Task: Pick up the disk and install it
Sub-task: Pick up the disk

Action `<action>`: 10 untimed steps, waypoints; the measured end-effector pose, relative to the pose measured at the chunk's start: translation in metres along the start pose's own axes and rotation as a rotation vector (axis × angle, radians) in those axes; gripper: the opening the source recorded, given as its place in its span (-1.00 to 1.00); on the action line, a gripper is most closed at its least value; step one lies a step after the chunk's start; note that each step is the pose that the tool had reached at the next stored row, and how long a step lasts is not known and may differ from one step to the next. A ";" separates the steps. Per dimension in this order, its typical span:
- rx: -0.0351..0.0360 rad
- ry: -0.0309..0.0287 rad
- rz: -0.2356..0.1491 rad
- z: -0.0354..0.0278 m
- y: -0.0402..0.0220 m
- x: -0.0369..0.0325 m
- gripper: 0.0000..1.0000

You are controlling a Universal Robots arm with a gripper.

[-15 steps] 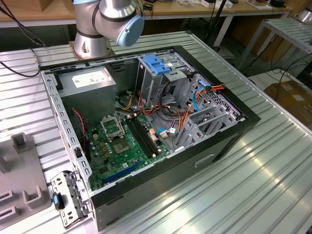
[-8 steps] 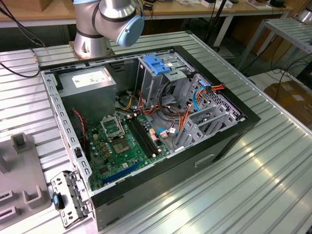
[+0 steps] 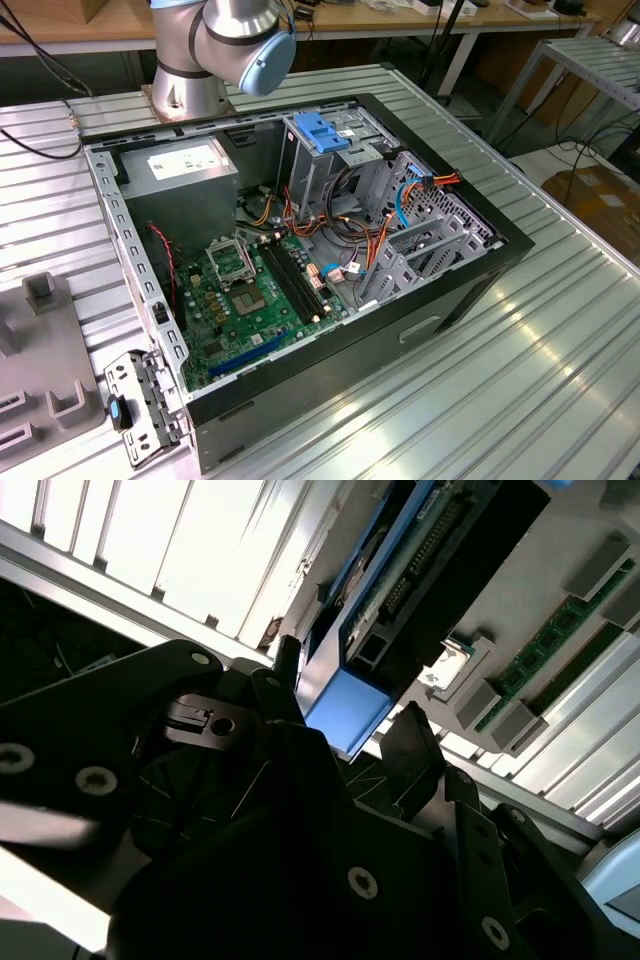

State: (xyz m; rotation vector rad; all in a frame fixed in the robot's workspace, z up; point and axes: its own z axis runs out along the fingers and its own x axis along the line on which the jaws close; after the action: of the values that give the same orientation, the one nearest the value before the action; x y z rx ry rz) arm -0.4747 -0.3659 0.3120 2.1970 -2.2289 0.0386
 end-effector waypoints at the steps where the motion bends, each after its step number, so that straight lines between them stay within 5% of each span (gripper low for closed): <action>1: 0.0000 0.0000 0.000 0.0000 0.0000 0.0000 0.20; 3: 0.0000 0.0001 0.000 0.0057 0.0000 -0.0001 -0.15; 4: -0.0010 0.0004 0.035 0.0133 -0.0021 -0.0004 -0.15; 5: -0.0009 0.0004 0.031 0.0156 -0.0021 -0.0004 -0.15; 10: -0.0009 0.0004 0.031 0.0163 -0.0020 -0.0004 -0.15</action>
State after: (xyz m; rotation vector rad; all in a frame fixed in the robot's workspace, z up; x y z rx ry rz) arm -0.4725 -0.3659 0.2957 2.1620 -2.2621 0.0383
